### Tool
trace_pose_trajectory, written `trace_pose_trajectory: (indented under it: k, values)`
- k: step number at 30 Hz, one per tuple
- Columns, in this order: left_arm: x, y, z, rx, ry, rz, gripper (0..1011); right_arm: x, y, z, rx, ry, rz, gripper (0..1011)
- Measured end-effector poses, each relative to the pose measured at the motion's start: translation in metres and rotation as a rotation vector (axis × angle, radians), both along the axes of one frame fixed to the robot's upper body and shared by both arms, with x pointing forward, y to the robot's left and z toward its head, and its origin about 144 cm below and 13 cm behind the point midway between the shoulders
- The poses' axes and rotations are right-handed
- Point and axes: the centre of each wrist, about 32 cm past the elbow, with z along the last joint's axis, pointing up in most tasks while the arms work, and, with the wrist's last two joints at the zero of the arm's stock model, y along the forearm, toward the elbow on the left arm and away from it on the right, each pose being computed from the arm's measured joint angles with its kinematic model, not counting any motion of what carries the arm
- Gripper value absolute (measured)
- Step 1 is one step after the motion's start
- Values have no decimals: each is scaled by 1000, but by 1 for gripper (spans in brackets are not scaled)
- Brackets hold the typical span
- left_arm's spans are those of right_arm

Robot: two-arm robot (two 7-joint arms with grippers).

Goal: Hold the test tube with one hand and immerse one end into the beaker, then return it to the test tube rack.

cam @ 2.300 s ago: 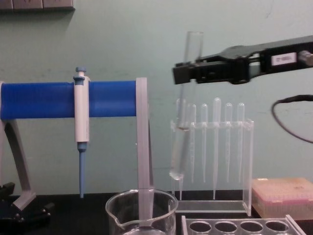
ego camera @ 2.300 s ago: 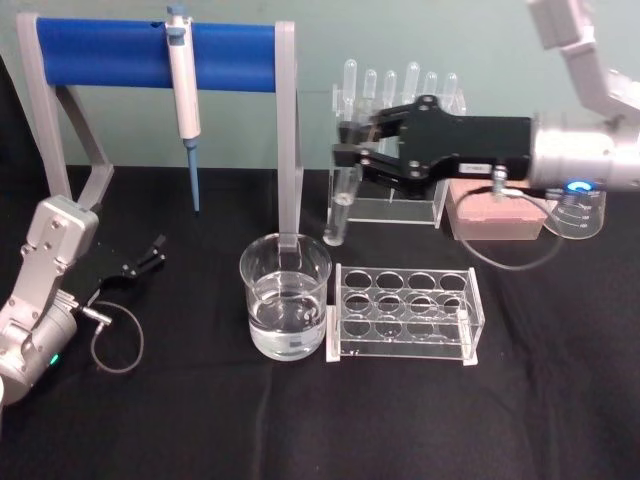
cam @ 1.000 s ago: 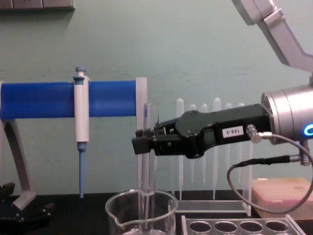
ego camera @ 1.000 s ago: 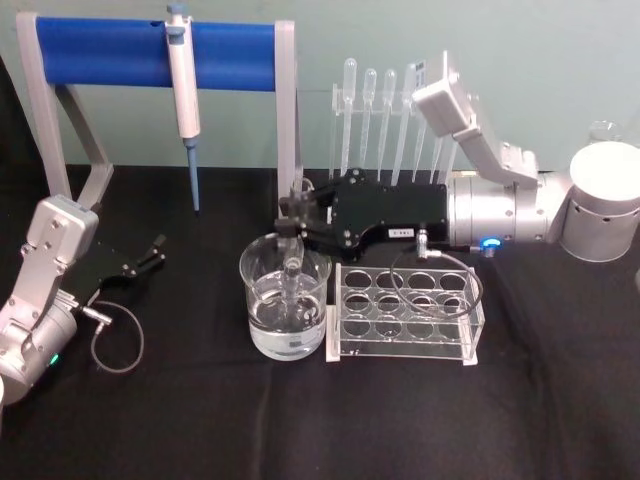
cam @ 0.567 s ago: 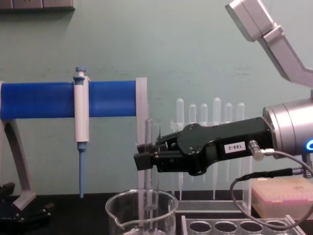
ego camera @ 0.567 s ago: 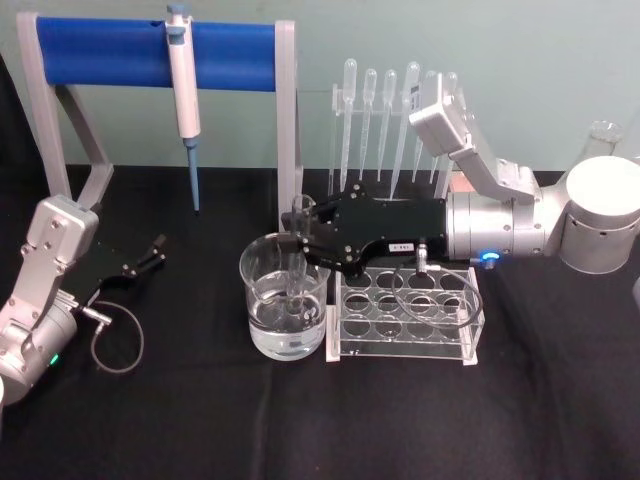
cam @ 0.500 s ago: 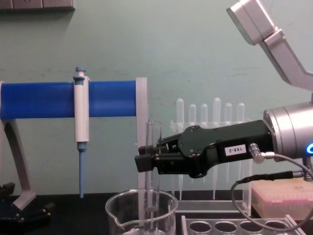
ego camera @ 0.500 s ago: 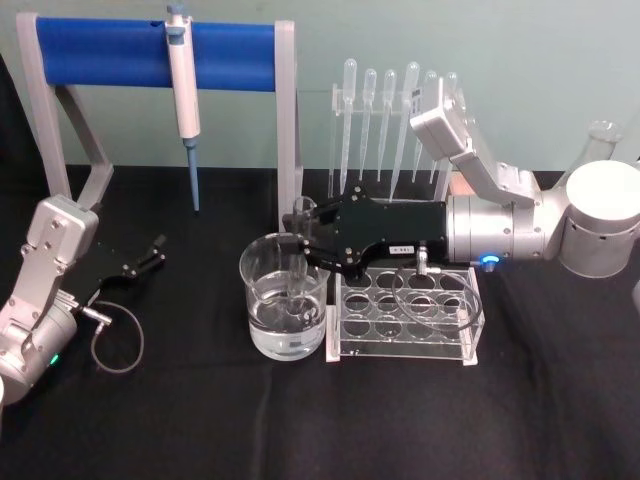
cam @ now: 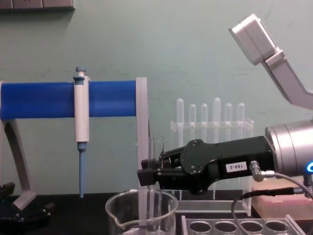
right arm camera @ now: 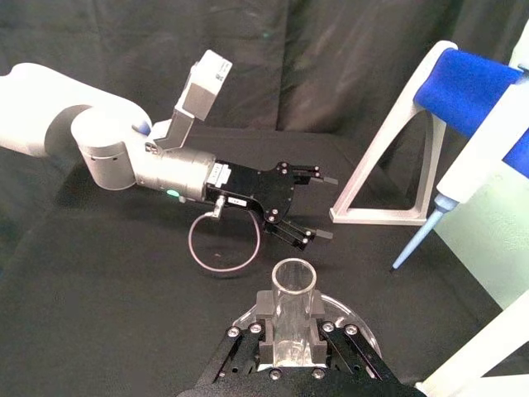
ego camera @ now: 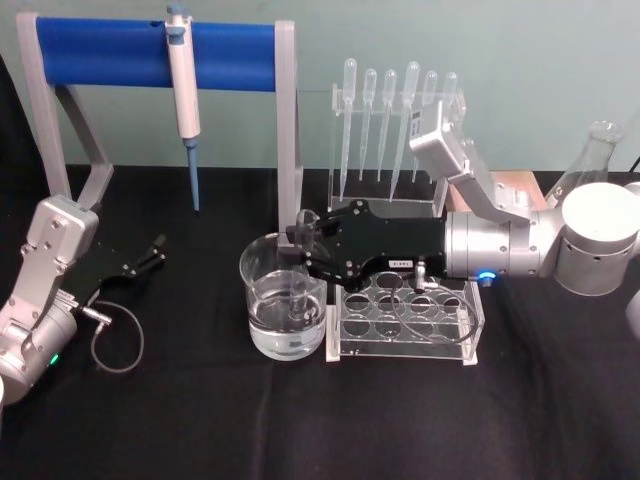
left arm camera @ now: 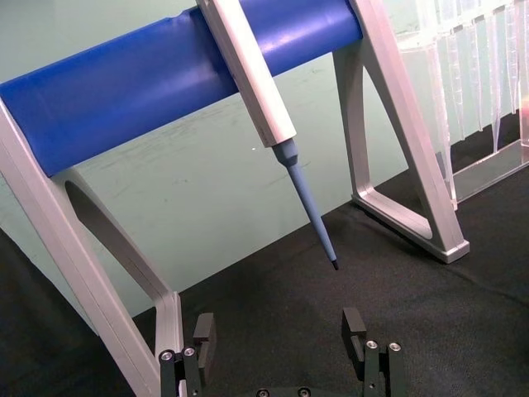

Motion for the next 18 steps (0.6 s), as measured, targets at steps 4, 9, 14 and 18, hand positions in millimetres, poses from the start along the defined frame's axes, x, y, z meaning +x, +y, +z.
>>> trace_pose_trajectory:
  k: [4,9,14,18]
  values:
    - [0,0,0,0,0,0,1000,0,0,-5,2,0,-3,226]
    - [0,0,0,0,0,0,1000,1,1,-10,4,1,-7,226]
    - [0,0,0,0,0,0,1000,2,2,-14,5,4,-15,226]
    - [0,0,0,0,0,0,1000,3,2,-16,5,5,-20,226]
